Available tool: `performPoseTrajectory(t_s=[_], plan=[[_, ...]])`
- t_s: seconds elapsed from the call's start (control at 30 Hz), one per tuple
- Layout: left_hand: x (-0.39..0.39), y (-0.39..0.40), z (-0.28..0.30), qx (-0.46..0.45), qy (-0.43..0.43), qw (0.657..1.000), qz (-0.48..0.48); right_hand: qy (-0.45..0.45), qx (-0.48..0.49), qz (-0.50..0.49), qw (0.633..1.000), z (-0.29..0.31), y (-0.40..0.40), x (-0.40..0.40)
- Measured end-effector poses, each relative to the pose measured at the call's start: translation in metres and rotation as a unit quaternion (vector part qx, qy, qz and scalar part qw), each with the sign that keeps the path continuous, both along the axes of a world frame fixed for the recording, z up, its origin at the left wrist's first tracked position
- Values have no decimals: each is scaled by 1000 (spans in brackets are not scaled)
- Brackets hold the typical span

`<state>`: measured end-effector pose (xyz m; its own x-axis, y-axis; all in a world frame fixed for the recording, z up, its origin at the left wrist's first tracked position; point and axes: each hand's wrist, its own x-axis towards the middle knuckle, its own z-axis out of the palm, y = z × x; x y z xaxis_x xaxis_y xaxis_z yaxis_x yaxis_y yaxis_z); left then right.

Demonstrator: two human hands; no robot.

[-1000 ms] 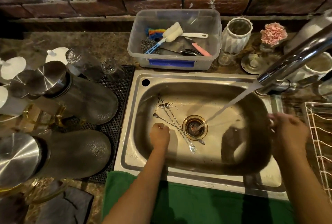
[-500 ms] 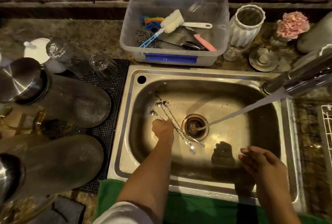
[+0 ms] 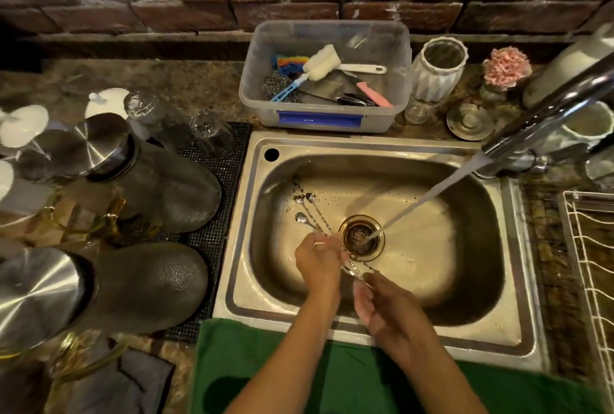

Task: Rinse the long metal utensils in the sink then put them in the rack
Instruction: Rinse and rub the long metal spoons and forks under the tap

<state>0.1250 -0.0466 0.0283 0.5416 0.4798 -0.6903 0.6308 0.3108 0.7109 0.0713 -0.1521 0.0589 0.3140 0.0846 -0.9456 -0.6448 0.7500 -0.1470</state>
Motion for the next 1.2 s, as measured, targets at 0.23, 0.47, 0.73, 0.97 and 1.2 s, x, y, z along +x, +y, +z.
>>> performPoseTrajectory(t_s=[0.23, 0.47, 0.73, 0.97, 1.2], plan=[[-35, -23, 47, 4, -54, 996, -77, 2, 84, -190, 978, 11, -5, 0], [-36, -33, 61, -110, -104, 981, -122, -96, 24, -215, 972, 34, -36, -8], [-16, -15, 58, -152, -103, 981, -63, -145, -91, -229, 958, 48, -78, -17], [11, -45, 64, -146, -113, 971, -152, -146, -102, -233, 956, 54, -94, -16], [24, -74, 54, -144, -104, 977, -118, -135, -90, -258, 953, 49, -103, -11]])
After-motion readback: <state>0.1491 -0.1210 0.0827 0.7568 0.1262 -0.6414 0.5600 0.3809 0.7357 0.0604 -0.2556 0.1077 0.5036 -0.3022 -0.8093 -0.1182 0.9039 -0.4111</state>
